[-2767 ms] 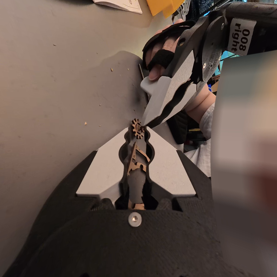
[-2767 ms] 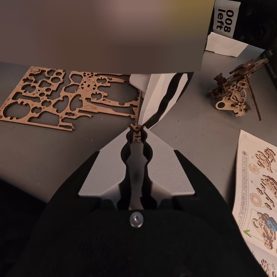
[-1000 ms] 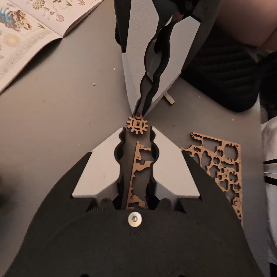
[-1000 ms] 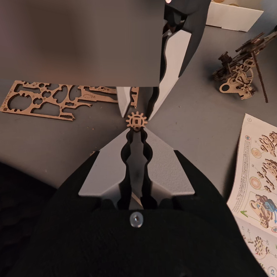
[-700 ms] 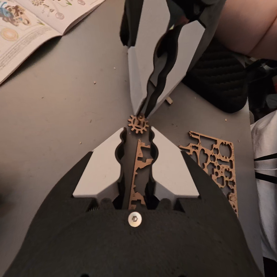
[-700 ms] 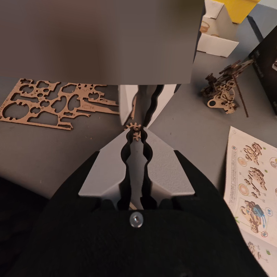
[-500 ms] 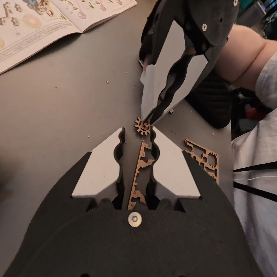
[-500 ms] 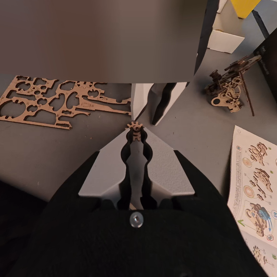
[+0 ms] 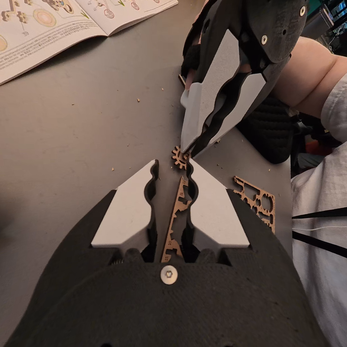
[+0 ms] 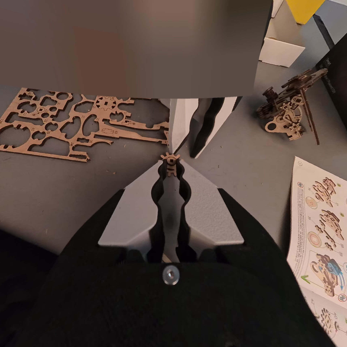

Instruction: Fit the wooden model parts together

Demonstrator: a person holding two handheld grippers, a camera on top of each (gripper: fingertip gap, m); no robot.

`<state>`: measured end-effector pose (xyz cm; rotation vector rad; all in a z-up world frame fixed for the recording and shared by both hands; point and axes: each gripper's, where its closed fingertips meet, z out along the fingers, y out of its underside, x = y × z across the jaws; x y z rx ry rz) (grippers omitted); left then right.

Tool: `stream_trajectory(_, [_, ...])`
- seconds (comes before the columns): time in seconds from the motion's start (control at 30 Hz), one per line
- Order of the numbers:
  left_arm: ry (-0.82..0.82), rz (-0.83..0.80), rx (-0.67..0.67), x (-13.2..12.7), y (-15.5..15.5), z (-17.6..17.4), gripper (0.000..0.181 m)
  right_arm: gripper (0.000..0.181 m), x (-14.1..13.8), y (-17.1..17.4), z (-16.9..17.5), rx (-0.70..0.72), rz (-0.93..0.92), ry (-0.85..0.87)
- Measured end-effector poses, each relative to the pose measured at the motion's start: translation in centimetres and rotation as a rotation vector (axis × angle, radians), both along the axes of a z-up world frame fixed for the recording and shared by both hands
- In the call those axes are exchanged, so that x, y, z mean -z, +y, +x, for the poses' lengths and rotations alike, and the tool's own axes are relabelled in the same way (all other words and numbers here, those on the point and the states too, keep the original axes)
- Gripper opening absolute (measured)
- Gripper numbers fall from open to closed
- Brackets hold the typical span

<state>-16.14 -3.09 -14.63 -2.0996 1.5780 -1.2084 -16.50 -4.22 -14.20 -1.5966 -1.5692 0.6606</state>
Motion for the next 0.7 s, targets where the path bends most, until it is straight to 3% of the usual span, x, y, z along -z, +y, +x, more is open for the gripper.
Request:
stream_trajectory(0.27, [0.001,0.012,0.005,0.1,-0.1,0.0,0.025,0.008,0.1,0.0,0.0,-0.001,0.006,-0.005])
stream_trajectory(0.53, [0.006,0.0,0.044,0.4,-0.9,0.0,0.012,0.008,0.1,0.3,0.0,0.02,0.015,-0.016])
stream_trajectory(0.7, [-0.011,-0.009,0.059,0.2,-1.2,0.0,0.017,0.009,0.2,0.3,0.0,0.03,0.027,-0.033])
